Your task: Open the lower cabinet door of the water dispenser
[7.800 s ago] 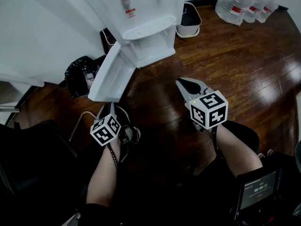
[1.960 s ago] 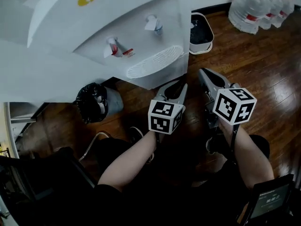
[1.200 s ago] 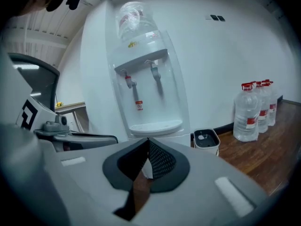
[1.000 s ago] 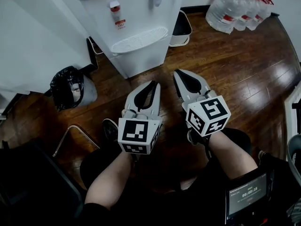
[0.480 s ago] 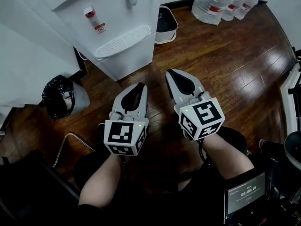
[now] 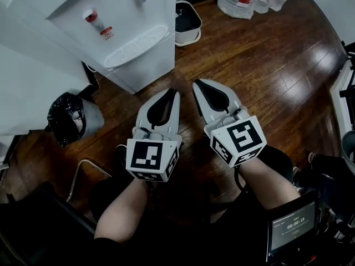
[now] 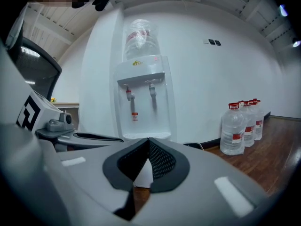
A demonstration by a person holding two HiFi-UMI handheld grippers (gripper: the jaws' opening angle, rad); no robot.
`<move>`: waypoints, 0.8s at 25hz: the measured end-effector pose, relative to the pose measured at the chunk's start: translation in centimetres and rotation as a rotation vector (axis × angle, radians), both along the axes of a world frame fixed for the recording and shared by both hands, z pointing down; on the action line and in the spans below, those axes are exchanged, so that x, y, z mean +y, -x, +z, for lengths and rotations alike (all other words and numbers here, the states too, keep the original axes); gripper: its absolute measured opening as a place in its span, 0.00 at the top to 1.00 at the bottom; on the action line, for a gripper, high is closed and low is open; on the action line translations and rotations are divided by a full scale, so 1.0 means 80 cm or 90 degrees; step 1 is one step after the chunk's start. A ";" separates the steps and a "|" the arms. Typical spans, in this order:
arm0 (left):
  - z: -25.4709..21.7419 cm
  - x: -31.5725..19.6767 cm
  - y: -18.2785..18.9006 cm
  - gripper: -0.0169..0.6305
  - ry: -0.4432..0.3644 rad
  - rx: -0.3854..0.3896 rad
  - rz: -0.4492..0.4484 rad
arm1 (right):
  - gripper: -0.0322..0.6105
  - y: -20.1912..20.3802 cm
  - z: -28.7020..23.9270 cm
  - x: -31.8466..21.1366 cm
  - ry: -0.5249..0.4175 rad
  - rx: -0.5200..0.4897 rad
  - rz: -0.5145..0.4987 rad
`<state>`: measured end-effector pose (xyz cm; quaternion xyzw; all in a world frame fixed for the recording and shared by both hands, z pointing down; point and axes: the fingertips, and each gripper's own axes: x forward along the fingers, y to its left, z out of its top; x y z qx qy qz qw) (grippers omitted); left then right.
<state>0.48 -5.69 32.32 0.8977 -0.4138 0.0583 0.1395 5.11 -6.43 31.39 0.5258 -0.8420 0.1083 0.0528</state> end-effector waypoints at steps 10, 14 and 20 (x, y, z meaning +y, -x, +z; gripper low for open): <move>0.010 0.001 0.000 0.90 0.006 -0.011 0.005 | 0.94 0.004 0.002 0.000 0.007 -0.013 -0.014; 0.008 0.001 -0.002 0.90 0.011 -0.013 0.002 | 0.94 0.004 0.003 0.002 0.008 -0.012 -0.017; 0.006 0.001 0.000 0.91 0.010 -0.017 0.002 | 0.94 0.005 0.002 0.002 0.008 -0.013 -0.017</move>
